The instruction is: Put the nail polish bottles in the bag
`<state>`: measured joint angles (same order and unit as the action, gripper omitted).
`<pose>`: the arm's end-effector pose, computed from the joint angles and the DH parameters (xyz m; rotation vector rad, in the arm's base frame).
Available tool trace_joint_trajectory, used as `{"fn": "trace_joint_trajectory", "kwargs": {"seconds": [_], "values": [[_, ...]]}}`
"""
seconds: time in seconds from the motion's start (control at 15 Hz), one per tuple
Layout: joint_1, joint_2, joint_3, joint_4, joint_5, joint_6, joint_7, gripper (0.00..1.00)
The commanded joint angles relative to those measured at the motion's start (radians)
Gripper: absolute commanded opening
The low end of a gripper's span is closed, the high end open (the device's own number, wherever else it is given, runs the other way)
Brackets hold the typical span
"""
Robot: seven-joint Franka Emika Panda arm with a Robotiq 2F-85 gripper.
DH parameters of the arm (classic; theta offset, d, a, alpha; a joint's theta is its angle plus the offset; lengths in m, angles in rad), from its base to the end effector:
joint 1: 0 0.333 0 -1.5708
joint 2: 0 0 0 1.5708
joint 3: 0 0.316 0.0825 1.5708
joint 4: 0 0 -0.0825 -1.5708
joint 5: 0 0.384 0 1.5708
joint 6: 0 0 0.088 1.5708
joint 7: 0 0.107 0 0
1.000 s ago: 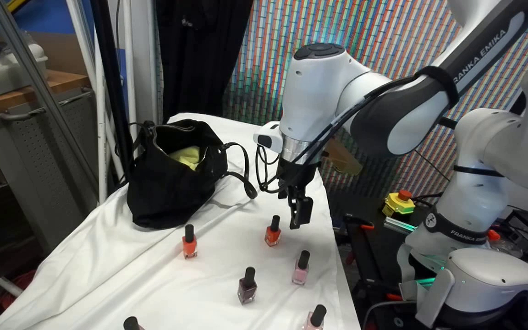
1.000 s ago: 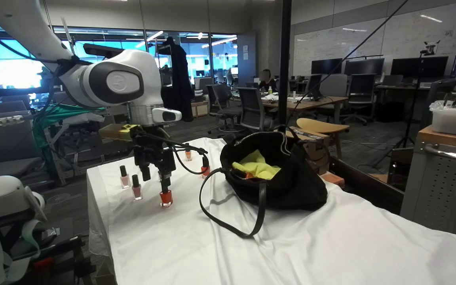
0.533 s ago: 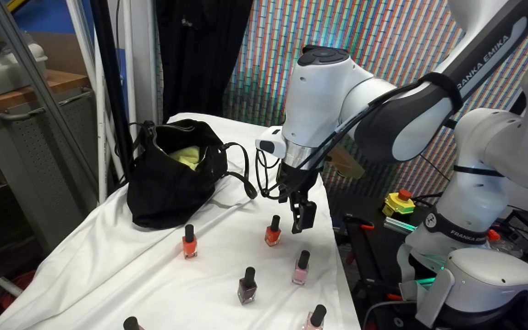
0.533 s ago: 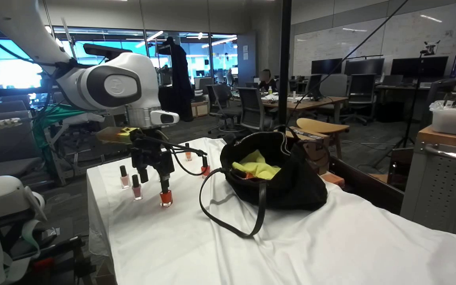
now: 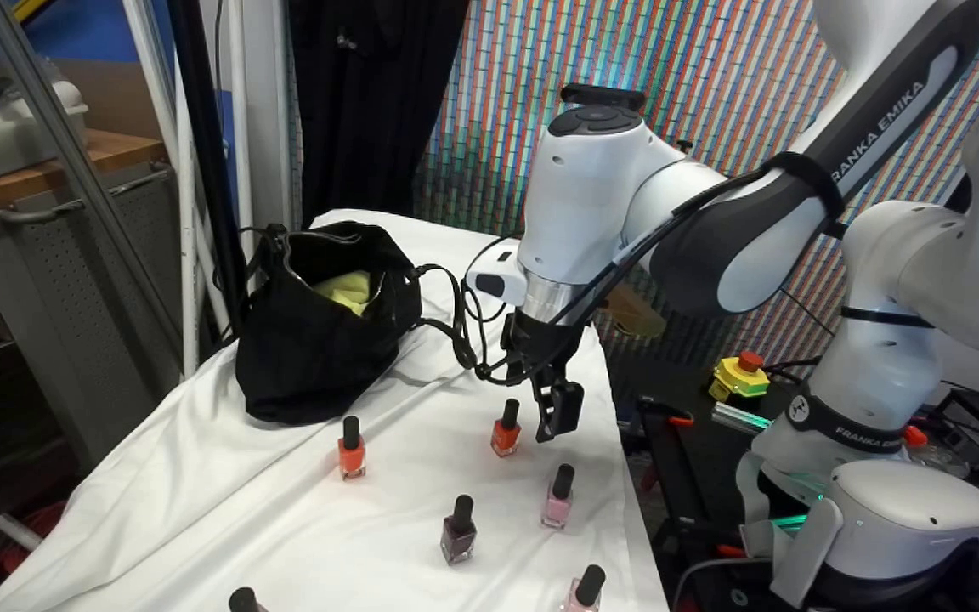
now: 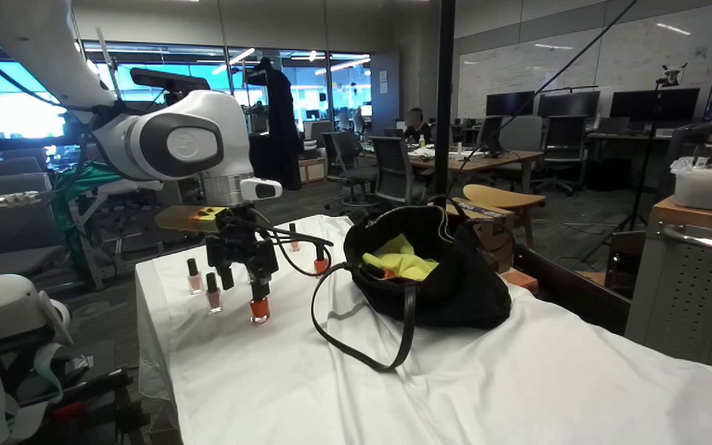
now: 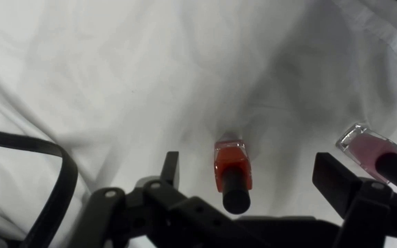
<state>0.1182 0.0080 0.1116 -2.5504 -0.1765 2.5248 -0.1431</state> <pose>0.4374 0.1042 0.2633 2.9395 0.7800 -0.0442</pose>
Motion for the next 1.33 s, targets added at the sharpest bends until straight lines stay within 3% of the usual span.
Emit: {"fn": "trace_joint_trajectory", "kwargs": {"seconds": [0.0,1.27], "values": [[-0.003,0.042,0.001,0.020,0.008,0.047,-0.036,1.00],[-0.010,0.155,-0.005,0.064,-0.038,0.094,-0.079,1.00]]}}
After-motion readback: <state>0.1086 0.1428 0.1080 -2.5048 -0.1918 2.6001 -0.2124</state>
